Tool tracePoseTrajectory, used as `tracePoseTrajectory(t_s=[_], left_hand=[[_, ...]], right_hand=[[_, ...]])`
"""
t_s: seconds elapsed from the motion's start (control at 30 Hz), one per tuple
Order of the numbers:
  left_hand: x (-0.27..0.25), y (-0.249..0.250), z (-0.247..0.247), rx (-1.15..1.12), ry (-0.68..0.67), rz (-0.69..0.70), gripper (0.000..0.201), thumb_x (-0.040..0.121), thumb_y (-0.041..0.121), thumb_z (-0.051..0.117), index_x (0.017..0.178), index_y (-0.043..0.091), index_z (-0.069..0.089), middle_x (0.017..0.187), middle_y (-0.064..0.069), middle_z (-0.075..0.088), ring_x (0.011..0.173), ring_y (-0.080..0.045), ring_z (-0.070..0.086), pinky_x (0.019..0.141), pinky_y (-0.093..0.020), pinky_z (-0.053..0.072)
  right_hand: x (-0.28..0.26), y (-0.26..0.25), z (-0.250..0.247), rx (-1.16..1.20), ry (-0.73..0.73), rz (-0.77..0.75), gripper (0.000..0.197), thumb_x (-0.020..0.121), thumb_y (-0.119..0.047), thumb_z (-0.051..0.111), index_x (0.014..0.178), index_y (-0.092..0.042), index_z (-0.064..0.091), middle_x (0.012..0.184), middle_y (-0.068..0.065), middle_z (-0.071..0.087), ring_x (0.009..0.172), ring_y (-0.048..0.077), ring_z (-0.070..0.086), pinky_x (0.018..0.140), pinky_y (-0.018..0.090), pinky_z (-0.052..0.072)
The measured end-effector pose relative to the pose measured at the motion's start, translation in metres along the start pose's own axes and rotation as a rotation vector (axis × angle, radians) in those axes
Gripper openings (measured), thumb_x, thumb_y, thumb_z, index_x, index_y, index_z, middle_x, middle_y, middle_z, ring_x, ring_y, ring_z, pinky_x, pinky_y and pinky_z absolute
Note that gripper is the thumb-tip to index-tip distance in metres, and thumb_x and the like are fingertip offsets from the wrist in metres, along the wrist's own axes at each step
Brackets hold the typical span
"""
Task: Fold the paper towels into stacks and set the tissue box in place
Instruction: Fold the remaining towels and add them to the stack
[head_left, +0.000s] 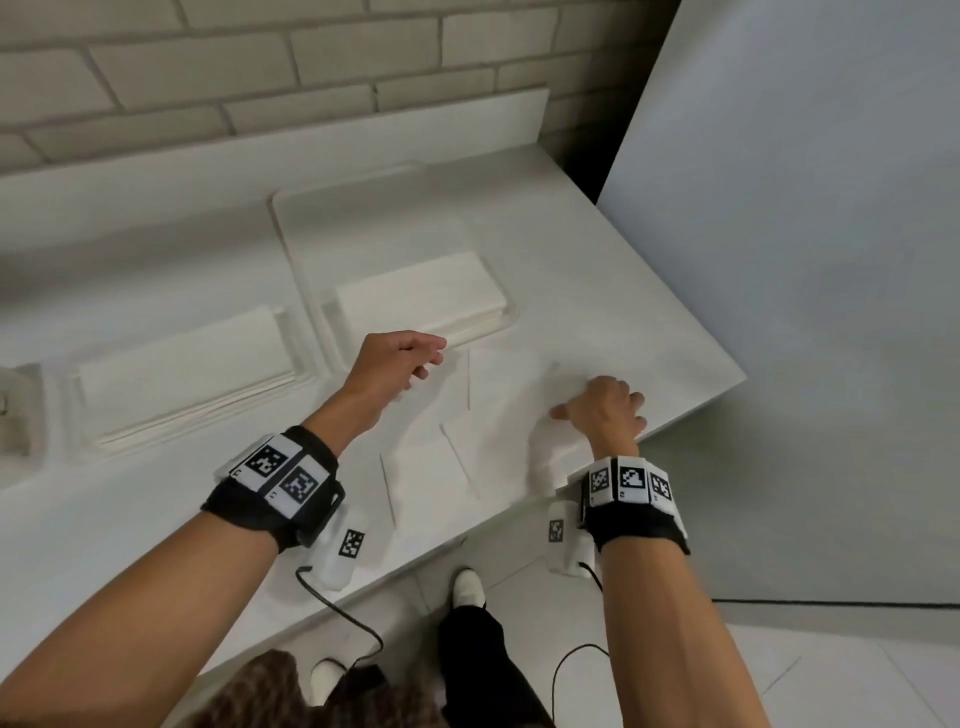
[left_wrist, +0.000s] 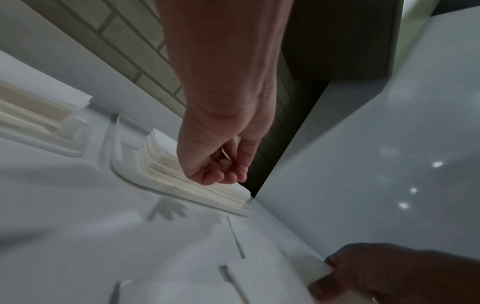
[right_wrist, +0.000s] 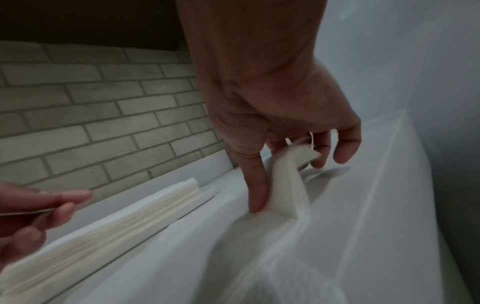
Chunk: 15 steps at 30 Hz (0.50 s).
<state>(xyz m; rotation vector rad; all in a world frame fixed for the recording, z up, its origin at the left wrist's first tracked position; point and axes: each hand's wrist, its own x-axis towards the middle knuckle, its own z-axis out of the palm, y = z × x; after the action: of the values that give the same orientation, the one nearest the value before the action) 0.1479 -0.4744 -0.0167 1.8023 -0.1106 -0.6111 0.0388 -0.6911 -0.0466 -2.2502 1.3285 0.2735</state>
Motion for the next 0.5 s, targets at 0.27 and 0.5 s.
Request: tracePoseTrajectory(t_s=[0.27,0.5], left_hand=[[-0.01,0.002,0.013,0.034,-0.127,0.089,0.038,0.081,0.023,0.075,0.118,0.026,0.065,0.116,0.007,0.064,0.106,-0.007,0.058,0.081,-0.016,0.043],[-0.024,0.019,0.01,-0.053,-0.258,0.025,0.024,0.082,0.021,0.074,0.104,0.011,0.07,0.098,-0.007,0.076,0.087,-0.026,0.073,0.075,-0.034,0.059]], right_hand=[[-0.019,-0.027,-0.048,0.343,-0.132,-0.38,0.027,0.071,-0.003,0.079,0.094,-0.006,0.066,0.088,0.011,0.065,0.081,0.026,0.061,0.062,0.028,0.045],[-0.04,-0.066,-0.064,0.549,-0.355,-0.561,0.028,0.08,-0.026,0.077,0.1,-0.009,0.069,0.089,0.002,0.071,0.073,0.015,0.065,0.063,0.028,0.051]])
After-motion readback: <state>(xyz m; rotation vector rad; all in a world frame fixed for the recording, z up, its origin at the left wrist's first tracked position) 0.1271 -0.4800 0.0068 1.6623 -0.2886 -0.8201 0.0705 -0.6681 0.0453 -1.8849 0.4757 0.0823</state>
